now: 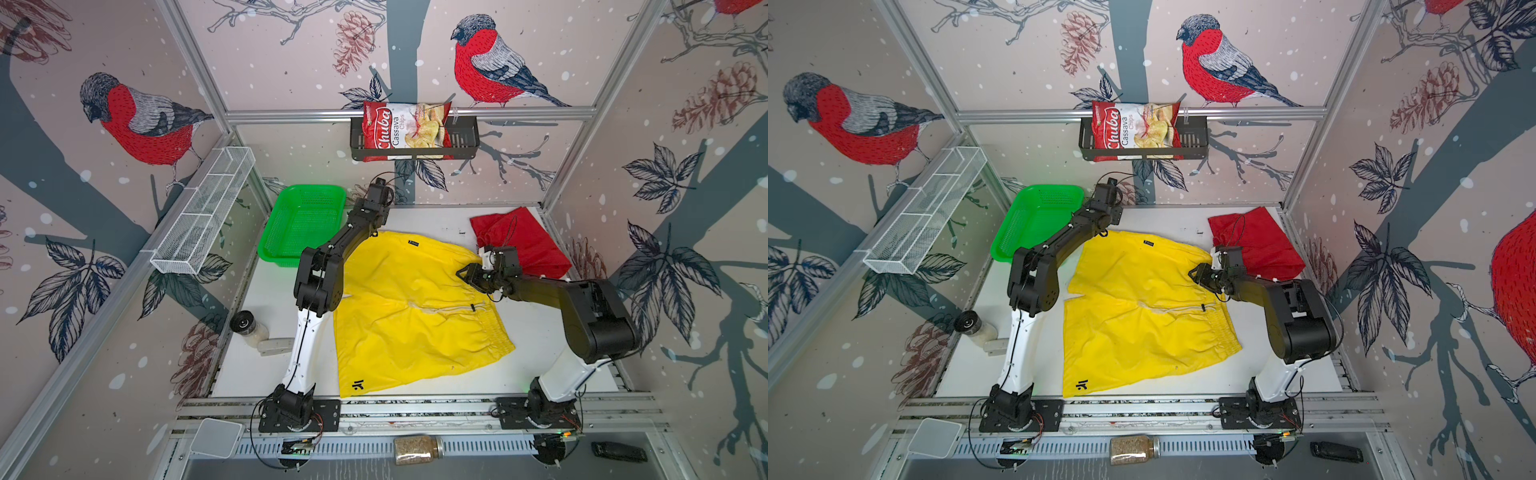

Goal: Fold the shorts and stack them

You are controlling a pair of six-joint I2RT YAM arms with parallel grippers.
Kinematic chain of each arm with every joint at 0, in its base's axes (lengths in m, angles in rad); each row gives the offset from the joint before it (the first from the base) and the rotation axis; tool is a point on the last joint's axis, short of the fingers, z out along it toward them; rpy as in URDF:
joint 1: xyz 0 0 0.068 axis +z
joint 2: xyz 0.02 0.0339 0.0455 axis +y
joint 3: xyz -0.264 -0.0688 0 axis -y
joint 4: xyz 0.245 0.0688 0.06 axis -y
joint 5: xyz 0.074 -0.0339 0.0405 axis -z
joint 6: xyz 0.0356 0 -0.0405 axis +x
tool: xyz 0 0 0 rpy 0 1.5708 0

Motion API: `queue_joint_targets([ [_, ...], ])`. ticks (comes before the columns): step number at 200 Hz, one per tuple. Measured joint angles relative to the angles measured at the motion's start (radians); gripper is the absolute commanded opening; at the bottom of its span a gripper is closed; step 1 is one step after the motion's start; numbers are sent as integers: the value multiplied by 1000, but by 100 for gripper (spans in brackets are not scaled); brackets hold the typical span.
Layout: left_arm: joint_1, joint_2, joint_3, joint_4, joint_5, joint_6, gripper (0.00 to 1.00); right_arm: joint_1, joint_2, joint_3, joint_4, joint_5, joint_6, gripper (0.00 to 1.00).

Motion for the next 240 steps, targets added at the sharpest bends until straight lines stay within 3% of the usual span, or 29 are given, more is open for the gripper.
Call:
queue_joint_targets([
  [19,2,-53,-19,-32,-4,11,79,8,-47,61,-40,4,-11,51],
  [39,-6,-183,-159,-64,70,-13,77,31,-100,110,-75,14,-29,51],
  [80,-52,-528,-688,13,331,-132,65,82,-117,111,-97,12,-48,51],
  [116,-52,-594,-1000,119,457,-290,55,89,47,231,-87,11,-46,50],
  [186,-53,-497,-1094,275,425,-408,45,140,410,560,-66,-45,-52,50],
  [240,-53,-510,-1157,389,414,-433,44,74,667,863,-112,-19,-45,50],
])
